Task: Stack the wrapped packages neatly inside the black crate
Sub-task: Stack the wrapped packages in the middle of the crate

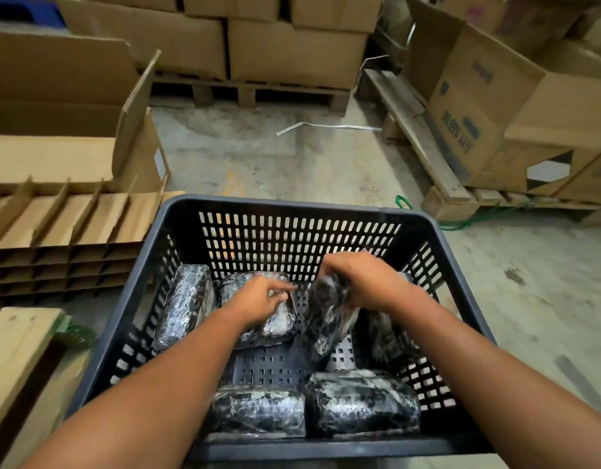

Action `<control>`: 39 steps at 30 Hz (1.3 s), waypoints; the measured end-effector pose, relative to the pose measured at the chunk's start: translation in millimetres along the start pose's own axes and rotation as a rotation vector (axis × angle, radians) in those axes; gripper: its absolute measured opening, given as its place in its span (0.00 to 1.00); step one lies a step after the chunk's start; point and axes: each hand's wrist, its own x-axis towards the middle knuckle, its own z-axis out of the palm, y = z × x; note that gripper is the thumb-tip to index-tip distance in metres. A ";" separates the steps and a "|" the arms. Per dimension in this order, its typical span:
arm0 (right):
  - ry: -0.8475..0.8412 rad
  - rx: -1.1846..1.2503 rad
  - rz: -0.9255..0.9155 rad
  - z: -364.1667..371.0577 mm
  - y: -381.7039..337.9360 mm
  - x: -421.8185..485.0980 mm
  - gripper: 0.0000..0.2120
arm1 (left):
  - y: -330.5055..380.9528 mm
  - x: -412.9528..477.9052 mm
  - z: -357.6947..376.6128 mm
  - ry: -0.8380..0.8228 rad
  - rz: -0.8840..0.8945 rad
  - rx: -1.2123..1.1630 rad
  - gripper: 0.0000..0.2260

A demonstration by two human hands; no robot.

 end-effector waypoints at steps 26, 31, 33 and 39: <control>-0.058 0.561 0.205 -44.0 52.4 -26.4 0.47 | 33.5 -5.1 -33.6 -0.472 -0.146 -0.806 0.25; -0.162 0.533 0.325 -5.6 23.1 -17.7 0.70 | 38.2 -7.6 -20.0 -0.461 -0.184 -0.784 0.32; -0.137 0.485 0.365 13.2 17.5 -14.4 0.74 | 37.9 -7.7 -14.6 -0.414 -0.205 -0.748 0.40; -0.205 0.381 0.464 54.4 20.5 -20.8 0.79 | 43.2 -6.6 4.8 -0.368 -0.121 -0.299 0.51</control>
